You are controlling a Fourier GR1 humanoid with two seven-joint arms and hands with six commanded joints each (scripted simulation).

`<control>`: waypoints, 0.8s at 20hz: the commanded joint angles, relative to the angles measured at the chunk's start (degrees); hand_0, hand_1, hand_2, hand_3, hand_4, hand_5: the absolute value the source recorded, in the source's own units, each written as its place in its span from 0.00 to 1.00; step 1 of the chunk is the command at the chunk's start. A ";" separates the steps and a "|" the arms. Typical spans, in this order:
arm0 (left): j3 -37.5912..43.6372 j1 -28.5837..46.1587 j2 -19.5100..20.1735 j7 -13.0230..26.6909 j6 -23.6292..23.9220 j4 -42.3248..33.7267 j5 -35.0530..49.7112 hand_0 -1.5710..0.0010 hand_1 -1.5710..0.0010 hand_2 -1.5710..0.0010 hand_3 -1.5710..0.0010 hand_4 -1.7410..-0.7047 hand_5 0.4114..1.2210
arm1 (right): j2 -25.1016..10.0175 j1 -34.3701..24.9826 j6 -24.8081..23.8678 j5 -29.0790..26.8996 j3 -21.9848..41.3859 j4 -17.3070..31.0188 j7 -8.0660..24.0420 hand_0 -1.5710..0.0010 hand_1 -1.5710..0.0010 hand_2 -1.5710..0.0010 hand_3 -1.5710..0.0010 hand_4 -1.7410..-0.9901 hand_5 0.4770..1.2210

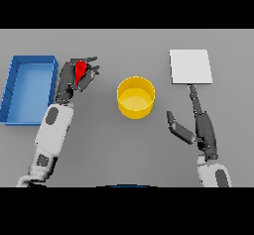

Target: Pick up the red beaker and tilt it to pour out 1 green nut into yellow bowl. Pick up the yellow bowl and place it on the metallic measuring scale.

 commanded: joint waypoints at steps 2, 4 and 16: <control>-3.34 0.01 2.51 1.63 -1.08 -2.38 -3.68 0.01 0.01 0.01 0.02 0.01 0.89 | -1.14 0.48 0.12 -0.34 -0.81 -0.36 -1.05 1.00 1.00 1.00 1.00 0.85 0.24; -7.92 -2.04 5.67 5.29 -2.34 -3.58 -9.37 0.01 0.01 0.01 0.01 0.01 0.90 | -1.18 0.96 0.41 -0.17 -0.36 -1.47 -1.38 1.00 1.00 1.00 1.00 0.86 0.25; -26.37 -11.41 11.70 15.15 -11.29 -5.11 -28.67 0.00 0.00 0.00 0.00 0.00 0.95 | -1.07 0.31 1.16 -0.01 0.29 -2.30 -0.17 1.00 1.00 1.00 1.00 0.91 0.29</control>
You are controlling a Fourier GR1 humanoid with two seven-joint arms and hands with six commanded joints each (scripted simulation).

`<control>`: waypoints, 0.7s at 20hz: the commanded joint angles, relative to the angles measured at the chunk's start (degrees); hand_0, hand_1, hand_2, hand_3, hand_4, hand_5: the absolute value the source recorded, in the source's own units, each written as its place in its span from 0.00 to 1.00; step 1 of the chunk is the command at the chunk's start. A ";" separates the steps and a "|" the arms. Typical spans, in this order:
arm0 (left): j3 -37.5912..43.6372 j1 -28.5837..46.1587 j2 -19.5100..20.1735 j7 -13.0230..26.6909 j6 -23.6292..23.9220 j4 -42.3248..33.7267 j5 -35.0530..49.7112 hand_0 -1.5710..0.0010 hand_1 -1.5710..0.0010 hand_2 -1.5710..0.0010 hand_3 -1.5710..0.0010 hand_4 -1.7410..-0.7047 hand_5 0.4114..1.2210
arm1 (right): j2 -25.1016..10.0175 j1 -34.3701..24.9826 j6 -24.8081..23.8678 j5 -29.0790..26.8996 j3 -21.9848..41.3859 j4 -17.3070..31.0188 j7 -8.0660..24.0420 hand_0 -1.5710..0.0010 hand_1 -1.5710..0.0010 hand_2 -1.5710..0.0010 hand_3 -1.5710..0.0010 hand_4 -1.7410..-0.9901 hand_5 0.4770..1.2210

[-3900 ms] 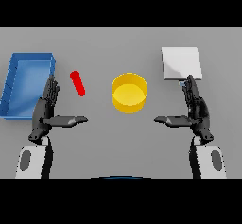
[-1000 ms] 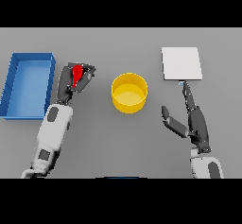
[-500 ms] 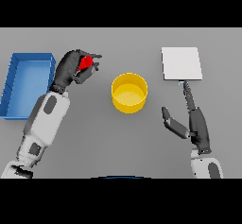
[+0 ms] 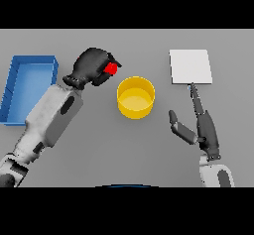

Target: Pick up the red beaker and tilt it to pour out 1 green nut into yellow bowl. Pick up the yellow bowl and place it on the metallic measuring scale.

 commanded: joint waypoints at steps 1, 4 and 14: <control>-1.74 -2.29 0.35 1.01 -1.78 1.66 -1.94 0.00 0.00 0.00 0.00 0.00 0.96 | -0.03 0.61 -0.04 0.17 0.07 0.07 -0.31 1.00 1.00 1.00 1.00 0.92 0.29; -7.35 -7.68 1.39 0.21 -7.26 4.40 -6.63 0.00 0.00 0.00 0.00 0.05 0.98 | -0.21 1.06 -0.01 0.15 0.01 -0.45 -0.78 1.00 1.00 1.00 1.00 0.89 0.28; -23.26 -19.61 0.35 -1.19 -15.99 14.15 -19.16 0.00 0.00 0.00 0.00 0.03 1.00 | 0.24 0.47 1.18 -0.54 0.52 0.83 -0.19 1.00 1.00 1.00 1.00 0.89 0.29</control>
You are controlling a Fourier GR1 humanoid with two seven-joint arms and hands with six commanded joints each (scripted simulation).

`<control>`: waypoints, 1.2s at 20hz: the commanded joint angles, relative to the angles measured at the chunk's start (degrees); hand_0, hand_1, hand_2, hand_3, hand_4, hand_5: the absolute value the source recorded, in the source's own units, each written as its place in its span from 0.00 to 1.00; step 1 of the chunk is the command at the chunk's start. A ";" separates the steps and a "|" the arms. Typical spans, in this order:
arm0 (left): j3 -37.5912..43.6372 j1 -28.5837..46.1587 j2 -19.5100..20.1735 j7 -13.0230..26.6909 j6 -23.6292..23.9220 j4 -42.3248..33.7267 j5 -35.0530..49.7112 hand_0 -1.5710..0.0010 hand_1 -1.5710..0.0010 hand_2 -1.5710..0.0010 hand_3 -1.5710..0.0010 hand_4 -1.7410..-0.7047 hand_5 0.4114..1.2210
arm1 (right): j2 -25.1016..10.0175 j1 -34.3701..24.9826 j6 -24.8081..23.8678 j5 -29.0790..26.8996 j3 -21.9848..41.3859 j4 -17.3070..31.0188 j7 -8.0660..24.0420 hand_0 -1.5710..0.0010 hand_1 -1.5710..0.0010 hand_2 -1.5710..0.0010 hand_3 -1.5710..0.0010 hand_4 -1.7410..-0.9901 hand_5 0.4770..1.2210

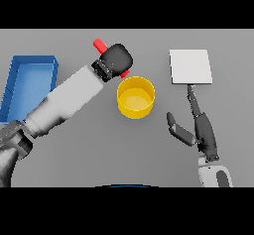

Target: Pick up the red beaker and tilt it to pour out 1 green nut into yellow bowl. Pick up the yellow bowl and place it on the metallic measuring scale.

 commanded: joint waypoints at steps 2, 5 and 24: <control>-2.44 -1.05 0.75 -0.21 -0.47 0.61 -1.95 0.00 0.00 0.00 0.00 0.02 1.00 | 0.33 -0.10 -0.10 0.19 0.26 0.40 -0.23 1.00 1.00 1.00 1.00 0.90 0.29; -5.12 -3.33 -0.29 0.02 -0.51 2.16 -3.93 0.00 0.00 0.00 0.00 0.01 1.00 | -0.03 -0.14 0.08 -0.19 -0.13 0.33 -0.19 1.00 1.00 1.00 1.00 0.91 0.29; -22.60 -14.46 -5.29 -4.34 -3.44 7.52 -13.62 0.00 0.00 0.00 0.00 0.01 1.00 | 1.07 -0.58 -1.72 1.00 0.09 0.65 -1.40 1.00 1.00 1.00 1.00 0.94 0.28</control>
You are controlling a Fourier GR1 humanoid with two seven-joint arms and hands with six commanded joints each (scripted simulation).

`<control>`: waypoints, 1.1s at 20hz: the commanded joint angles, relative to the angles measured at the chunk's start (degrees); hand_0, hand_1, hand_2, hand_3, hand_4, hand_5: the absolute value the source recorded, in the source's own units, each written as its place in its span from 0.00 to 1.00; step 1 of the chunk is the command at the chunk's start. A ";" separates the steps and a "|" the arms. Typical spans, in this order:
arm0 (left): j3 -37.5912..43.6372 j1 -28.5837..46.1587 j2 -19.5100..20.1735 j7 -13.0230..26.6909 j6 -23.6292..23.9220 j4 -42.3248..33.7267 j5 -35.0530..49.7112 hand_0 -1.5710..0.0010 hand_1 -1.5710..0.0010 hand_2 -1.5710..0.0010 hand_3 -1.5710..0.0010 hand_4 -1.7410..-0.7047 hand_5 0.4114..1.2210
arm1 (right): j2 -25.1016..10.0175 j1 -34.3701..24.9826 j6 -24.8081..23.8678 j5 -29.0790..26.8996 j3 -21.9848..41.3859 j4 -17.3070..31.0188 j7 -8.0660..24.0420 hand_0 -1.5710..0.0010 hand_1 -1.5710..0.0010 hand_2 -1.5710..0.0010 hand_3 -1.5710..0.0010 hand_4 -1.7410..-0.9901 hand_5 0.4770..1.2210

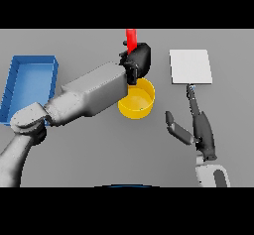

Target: Pick up the red beaker and tilt it to pour out 1 green nut into yellow bowl. Pick up the yellow bowl and place it on the metallic measuring scale.

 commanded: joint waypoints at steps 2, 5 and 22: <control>1.64 -2.18 1.01 -1.50 3.66 1.56 1.43 0.00 0.00 0.00 0.00 0.01 1.00 | 0.21 0.49 -0.19 0.44 0.43 -0.53 -0.30 1.00 1.00 1.00 1.00 0.94 0.28; 4.24 -6.87 2.77 -2.13 3.76 4.09 3.58 0.00 0.00 0.00 0.00 0.01 1.00 | -0.68 0.02 -0.28 0.79 -0.08 -0.70 0.42 1.00 1.00 1.00 1.00 0.95 0.28; 42.39 -4.26 23.11 13.92 16.85 20.66 43.04 0.00 0.00 0.00 0.10 0.00 1.00 | 1.10 -1.40 -0.17 -0.95 0.22 1.07 0.13 1.00 1.00 1.00 1.00 0.96 0.24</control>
